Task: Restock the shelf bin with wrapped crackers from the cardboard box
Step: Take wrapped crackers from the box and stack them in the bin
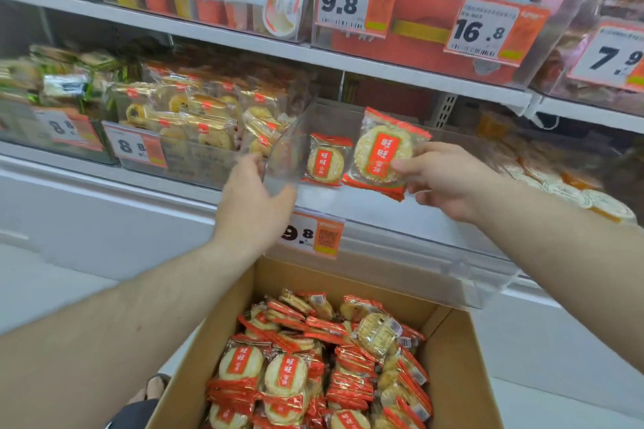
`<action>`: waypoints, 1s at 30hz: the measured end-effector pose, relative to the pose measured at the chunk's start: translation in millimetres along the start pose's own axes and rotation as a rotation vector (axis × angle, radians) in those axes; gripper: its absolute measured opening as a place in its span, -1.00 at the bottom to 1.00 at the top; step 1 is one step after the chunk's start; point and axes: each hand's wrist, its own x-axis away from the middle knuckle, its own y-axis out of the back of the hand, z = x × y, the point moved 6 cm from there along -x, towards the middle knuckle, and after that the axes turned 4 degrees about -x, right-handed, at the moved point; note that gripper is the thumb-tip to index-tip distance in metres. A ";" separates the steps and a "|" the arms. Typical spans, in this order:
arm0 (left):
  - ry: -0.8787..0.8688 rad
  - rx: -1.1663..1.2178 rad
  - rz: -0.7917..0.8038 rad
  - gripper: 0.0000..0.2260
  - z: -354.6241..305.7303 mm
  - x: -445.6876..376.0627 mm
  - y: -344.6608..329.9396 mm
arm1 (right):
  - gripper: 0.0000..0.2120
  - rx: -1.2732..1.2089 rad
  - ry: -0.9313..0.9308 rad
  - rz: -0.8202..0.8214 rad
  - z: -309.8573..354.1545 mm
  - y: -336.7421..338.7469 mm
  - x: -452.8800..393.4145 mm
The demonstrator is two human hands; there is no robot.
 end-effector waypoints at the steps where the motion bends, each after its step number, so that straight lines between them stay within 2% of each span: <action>1: 0.032 -0.014 0.038 -0.53 2.2 1.0 -3.9 | -0.88 0.047 -0.030 0.008 -5.7 -7.3 -16.1; 6: 0.073 -0.019 0.068 -0.63 5.0 2.6 -10.8 | -0.78 0.205 -0.085 0.042 -24.4 -49.8 -70.4; 10: 0.086 0.011 0.078 -0.66 8.2 0.5 -14.0 | -0.74 0.178 -0.083 0.054 -27.4 -78.7 -96.2; 15: 0.079 -0.021 0.080 -0.71 10.2 -2.0 -15.4 | -0.69 0.324 -0.032 -0.076 -35.5 -90.4 -124.8; 20: 0.094 -0.026 0.091 -0.74 14.1 -3.7 -17.6 | -0.88 0.532 0.009 -0.188 -34.2 -92.8 -130.6; 25: 0.098 0.001 0.101 -0.75 14.3 -4.0 -20.7 | -0.86 0.621 0.004 -0.132 -32.7 -102.1 -133.1; 28: 0.090 -0.007 0.088 -0.75 14.0 -3.9 -22.0 | -0.94 0.533 -0.011 -0.047 -36.1 -105.9 -139.0; 30: 0.092 -0.005 0.086 -0.75 15.3 -5.6 -22.3 | -0.90 0.512 -0.030 -0.018 -37.6 -106.5 -140.6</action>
